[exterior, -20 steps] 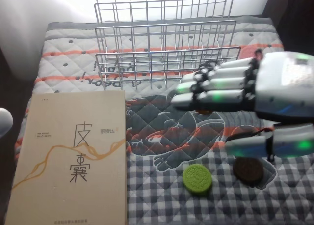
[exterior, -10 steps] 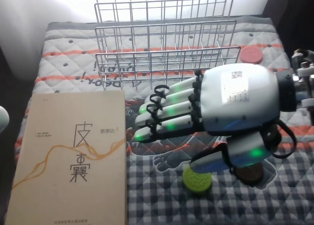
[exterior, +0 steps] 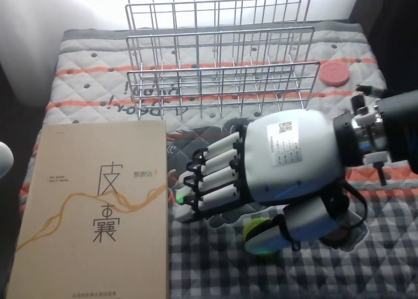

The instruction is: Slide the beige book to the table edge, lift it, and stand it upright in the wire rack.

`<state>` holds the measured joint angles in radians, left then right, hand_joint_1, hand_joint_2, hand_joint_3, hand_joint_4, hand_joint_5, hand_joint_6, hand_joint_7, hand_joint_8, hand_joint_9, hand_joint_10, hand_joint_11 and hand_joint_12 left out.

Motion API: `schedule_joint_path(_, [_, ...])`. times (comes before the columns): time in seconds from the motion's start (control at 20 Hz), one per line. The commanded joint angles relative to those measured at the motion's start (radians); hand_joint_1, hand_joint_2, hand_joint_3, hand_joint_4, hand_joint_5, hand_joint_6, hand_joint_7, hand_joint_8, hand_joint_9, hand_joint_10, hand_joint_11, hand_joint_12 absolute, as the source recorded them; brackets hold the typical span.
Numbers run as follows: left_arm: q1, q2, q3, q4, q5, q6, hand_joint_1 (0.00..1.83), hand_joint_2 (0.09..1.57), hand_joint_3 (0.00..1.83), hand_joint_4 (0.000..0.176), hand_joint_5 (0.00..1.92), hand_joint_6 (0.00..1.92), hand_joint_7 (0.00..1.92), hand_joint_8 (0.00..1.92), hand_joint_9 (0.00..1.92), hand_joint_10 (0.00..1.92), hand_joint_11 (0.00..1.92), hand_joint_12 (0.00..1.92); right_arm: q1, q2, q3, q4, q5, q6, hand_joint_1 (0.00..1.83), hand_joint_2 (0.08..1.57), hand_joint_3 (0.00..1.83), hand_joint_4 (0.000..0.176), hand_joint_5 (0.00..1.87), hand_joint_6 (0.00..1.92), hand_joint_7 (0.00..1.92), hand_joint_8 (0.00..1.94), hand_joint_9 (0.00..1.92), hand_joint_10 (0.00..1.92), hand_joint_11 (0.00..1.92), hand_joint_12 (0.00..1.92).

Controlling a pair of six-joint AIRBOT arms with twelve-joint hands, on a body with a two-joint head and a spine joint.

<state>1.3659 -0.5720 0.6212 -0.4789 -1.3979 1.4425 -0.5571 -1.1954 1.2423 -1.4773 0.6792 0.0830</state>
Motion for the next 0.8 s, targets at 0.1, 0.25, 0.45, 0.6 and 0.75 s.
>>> schedule_joint_path(0.1, [-0.003,-0.003,0.006,-0.005,-0.114,-0.01,0.0,1.18,0.0,0.0,0.0,0.0,0.0,0.0,0.0,0.0,0.0,0.0,0.031,-0.019,0.008,0.051,0.04,0.006,0.0,1.47,0.0,0.0,0.21,0.0,0.21,0.0,0.21,0.0,0.25,0.65])
schedule_joint_path(0.25, [-0.003,-0.003,0.006,-0.004,-0.113,-0.011,0.0,1.2,0.01,0.0,0.0,0.0,0.0,0.0,0.0,0.0,0.0,0.0,0.041,-0.045,0.024,0.048,0.04,0.006,0.0,1.47,0.0,0.0,0.2,0.0,0.21,0.0,0.2,0.0,0.23,0.64])
schedule_joint_path(0.45, [-0.003,-0.004,0.007,-0.003,-0.114,-0.015,0.0,1.2,0.01,0.0,0.0,0.0,0.0,0.0,0.0,0.0,0.0,0.0,0.052,-0.077,0.041,0.046,0.039,0.006,0.0,1.48,0.0,0.0,0.18,0.0,0.19,0.01,0.18,0.01,0.26,0.64])
schedule_joint_path(0.6, [-0.003,-0.004,0.007,-0.002,-0.116,-0.018,0.0,1.21,0.01,0.0,0.0,0.0,0.0,0.0,0.0,0.0,0.0,0.0,0.052,-0.091,0.047,0.044,0.037,0.006,0.0,1.47,0.0,0.0,0.19,0.01,0.2,0.01,0.2,0.01,0.25,0.64])
schedule_joint_path(0.75, [-0.003,-0.005,0.008,-0.002,-0.118,-0.023,0.0,1.2,0.01,0.0,0.0,0.0,0.0,0.0,0.0,0.0,0.0,0.0,0.052,-0.11,0.06,0.044,0.034,0.006,0.0,1.47,0.0,0.0,0.19,0.01,0.21,0.01,0.21,0.01,0.26,0.65])
